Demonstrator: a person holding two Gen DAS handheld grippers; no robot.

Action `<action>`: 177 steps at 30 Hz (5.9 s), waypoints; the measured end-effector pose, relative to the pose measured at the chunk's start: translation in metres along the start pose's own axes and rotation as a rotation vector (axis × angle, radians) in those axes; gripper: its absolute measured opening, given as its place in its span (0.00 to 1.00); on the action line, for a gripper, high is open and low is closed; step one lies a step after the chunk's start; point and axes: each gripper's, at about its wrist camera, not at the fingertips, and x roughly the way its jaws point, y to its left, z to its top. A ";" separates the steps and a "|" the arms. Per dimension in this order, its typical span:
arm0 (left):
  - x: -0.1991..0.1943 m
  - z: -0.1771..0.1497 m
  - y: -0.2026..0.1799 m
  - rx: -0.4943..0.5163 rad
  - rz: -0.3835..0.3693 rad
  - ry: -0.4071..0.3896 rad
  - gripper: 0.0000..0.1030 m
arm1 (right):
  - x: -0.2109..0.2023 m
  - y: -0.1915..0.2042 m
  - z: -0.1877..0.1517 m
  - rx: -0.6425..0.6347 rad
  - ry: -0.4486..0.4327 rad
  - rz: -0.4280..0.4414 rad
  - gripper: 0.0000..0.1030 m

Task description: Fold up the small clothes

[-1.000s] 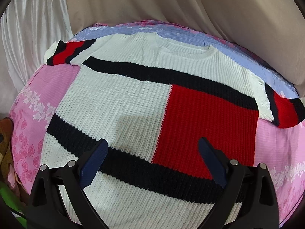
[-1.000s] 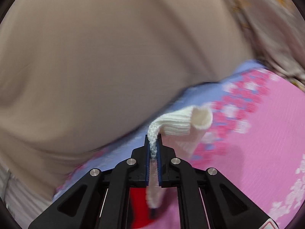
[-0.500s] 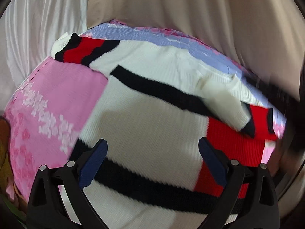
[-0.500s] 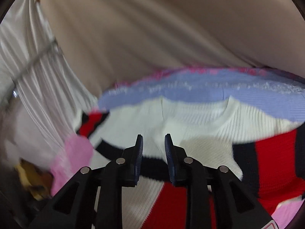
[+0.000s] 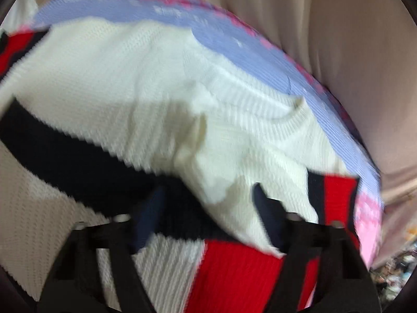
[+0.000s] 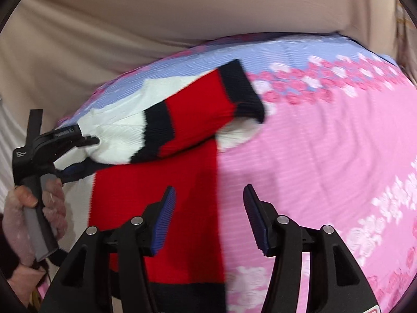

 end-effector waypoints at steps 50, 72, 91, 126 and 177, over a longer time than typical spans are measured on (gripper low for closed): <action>-0.104 0.105 0.404 -0.681 0.180 -0.320 0.50 | 0.014 0.142 -0.084 -0.198 0.207 0.154 0.36; -0.078 0.010 -0.038 0.293 -0.198 -0.155 0.44 | -0.013 0.101 -0.061 -0.071 0.092 0.075 0.44; -0.109 -0.023 0.145 -0.141 -0.043 -0.176 0.51 | 0.062 0.268 0.043 -0.651 -0.083 0.121 0.63; -0.073 0.000 0.170 -0.115 0.113 -0.128 0.54 | 0.137 0.326 0.042 -0.768 0.087 0.071 0.37; -0.015 0.098 0.119 0.032 0.171 -0.128 0.18 | 0.084 0.037 0.127 -0.008 0.036 0.073 0.12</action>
